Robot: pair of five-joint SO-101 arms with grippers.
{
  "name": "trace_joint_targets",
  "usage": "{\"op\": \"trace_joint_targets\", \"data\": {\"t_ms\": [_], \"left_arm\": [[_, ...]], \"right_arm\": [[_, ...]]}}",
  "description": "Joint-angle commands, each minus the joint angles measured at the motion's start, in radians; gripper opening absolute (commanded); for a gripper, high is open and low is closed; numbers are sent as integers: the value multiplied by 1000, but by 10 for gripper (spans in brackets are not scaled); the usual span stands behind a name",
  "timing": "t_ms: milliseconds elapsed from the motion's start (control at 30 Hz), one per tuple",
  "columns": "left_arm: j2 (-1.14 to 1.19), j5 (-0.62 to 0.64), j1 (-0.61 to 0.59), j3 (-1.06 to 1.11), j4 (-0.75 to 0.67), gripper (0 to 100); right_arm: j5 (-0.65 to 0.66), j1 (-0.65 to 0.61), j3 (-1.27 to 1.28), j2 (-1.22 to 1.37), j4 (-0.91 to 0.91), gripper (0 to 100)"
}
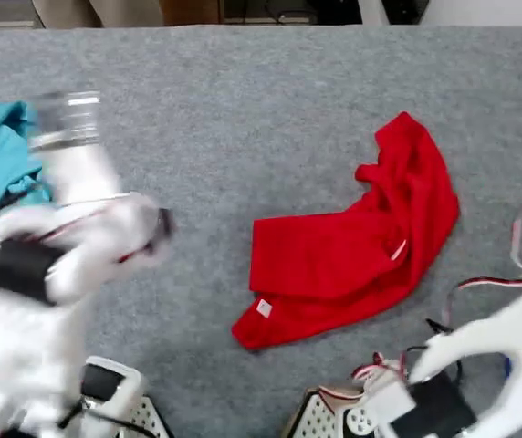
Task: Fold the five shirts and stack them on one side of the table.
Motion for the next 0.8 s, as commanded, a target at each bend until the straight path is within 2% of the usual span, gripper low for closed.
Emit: {"op": "trace_joint_targets", "data": {"t_ms": [0,133,300,567,767], "left_arm": [[189,-9,133,-74,8,150],[420,-25,137,-167,6,150],[685,-21,180,-321,6,150],[987,-21,408,-456,6,150],[1156,-20,397,-509,6,150]], "right_arm": [[55,113,-2,111,-94,461],[91,196,-90,257,-84,461],[91,232,-302,389,32,461],[86,242,-625,484,195,461],[91,240,-737,489,279,461]]}}
